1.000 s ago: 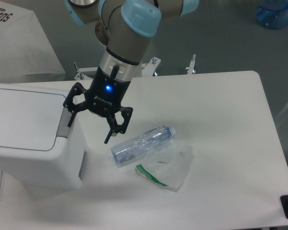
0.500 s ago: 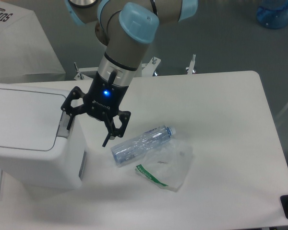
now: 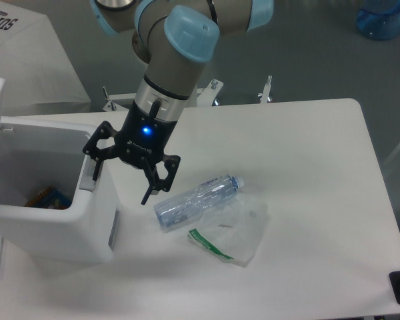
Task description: Open the trash can
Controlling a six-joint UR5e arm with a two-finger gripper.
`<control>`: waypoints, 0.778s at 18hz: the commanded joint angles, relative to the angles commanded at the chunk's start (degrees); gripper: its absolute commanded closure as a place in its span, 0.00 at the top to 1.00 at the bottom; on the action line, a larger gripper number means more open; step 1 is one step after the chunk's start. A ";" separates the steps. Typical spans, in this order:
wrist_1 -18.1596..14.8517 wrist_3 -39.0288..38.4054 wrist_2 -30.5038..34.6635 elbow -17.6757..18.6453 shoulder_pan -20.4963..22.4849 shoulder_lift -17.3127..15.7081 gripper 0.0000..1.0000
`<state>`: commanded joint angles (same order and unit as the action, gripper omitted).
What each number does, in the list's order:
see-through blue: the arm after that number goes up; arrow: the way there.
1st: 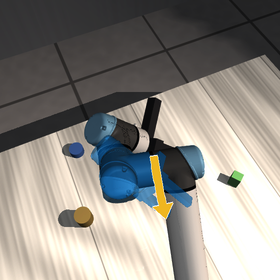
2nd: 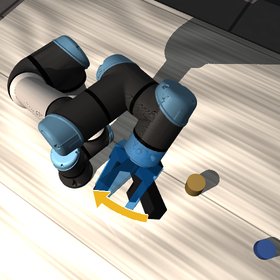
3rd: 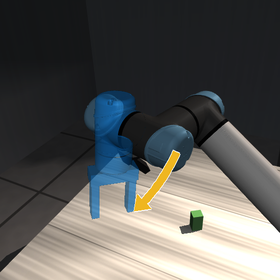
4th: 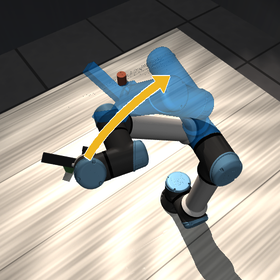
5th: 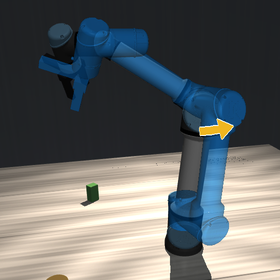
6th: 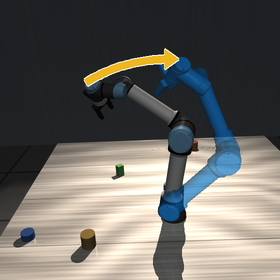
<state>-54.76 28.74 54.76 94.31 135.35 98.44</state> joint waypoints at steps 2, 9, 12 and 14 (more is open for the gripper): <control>0.00 0.09 -0.09 -0.96 0.00 0.17 1.00; 1.75 1.14 0.26 -6.68 7.37 4.99 1.00; 2.02 4.82 1.22 -8.09 11.50 8.69 1.00; 2.46 8.86 2.19 -8.26 13.35 11.41 1.00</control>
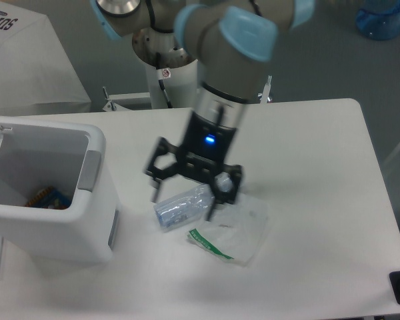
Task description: Open the trash can
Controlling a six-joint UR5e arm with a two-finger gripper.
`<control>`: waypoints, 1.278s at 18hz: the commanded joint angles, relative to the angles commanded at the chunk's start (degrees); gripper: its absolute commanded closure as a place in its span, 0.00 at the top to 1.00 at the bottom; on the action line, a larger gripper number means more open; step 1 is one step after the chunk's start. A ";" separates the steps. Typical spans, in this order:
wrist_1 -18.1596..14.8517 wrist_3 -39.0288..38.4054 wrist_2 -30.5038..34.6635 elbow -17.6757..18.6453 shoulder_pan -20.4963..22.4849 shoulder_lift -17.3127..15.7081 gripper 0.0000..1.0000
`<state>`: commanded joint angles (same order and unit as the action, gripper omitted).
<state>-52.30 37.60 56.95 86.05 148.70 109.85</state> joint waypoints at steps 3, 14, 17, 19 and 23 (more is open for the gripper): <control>0.44 1.25 0.09 -0.96 0.18 1.51 1.00; 0.70 1.51 2.02 -1.84 0.27 2.74 1.00; 0.71 9.03 10.17 -2.37 0.71 3.79 1.00; -0.08 16.68 16.15 -3.51 1.68 5.72 1.00; -0.87 26.89 23.71 -6.76 1.76 9.49 1.00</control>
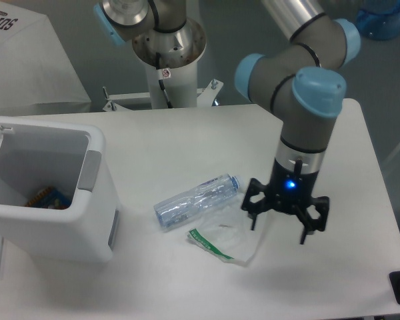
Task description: Open the trash can
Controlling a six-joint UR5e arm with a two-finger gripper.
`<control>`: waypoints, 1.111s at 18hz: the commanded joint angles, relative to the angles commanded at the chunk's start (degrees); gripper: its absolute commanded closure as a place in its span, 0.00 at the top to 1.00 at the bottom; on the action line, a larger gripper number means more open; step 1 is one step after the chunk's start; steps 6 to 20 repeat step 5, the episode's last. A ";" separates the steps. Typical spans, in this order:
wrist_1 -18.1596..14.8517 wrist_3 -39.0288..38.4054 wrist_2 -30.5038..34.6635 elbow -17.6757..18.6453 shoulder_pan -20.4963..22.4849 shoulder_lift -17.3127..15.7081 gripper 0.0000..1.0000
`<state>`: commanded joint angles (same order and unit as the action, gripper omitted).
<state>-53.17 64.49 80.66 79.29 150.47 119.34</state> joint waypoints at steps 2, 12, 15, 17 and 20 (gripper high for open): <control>-0.88 4.40 5.79 -0.62 -0.26 2.73 1.00; -1.06 6.27 10.74 -0.54 -2.28 3.53 1.00; -1.06 6.27 10.74 -0.54 -2.28 3.53 1.00; -1.06 6.27 10.74 -0.54 -2.28 3.53 1.00; -1.06 6.27 10.74 -0.54 -2.28 3.53 1.00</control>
